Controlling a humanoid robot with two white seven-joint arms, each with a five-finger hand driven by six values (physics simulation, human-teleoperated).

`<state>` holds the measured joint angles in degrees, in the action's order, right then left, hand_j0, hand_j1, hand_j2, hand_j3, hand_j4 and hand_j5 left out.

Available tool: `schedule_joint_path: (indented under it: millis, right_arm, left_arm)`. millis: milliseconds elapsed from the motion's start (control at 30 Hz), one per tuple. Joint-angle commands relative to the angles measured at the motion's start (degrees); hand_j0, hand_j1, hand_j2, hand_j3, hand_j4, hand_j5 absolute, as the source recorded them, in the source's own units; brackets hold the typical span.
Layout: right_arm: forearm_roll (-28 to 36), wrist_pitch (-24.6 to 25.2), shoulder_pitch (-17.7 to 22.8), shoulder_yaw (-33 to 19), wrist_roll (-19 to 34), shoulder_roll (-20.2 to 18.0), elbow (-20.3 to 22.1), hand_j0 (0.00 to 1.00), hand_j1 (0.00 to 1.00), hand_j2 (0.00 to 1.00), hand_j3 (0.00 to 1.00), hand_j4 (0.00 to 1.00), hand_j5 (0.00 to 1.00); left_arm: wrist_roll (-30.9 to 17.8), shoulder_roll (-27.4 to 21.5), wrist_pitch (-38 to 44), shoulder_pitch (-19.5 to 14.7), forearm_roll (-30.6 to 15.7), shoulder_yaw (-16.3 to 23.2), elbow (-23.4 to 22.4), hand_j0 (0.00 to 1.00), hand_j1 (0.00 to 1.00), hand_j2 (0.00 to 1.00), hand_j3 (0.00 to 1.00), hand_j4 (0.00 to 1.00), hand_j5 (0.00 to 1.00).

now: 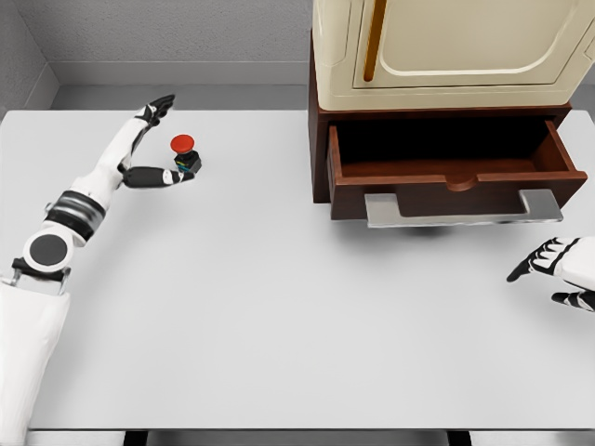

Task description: Put the switch into the drawer with left arm, and close the drawer with right arm

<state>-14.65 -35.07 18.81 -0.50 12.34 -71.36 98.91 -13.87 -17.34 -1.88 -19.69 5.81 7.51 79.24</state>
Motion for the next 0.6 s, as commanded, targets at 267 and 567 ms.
schedule_joint_path:
  millis: [267,567]
  right_arm:
    - [-0.64,0.07,0.18,-0.11,-0.12,-0.18,-0.47,0.79,0.79,0.79,0.79,0.79,0.79]
    - [-0.37,0.07,0.18,-0.29,-0.12,-0.09,-0.65,0.74,0.74,0.74,0.74,0.74,0.74]
  left_arm:
    - [0.07,3.89,-5.59,-4.13,-3.43,0.4,-15.69,1.0,1.0,1.0,1.0,1.0,1.0]
    - [0.42,6.27,-17.72,-8.35,-3.08,0.57,-28.96,1.0,1.0,1.0,1.0,1.0,1.0]
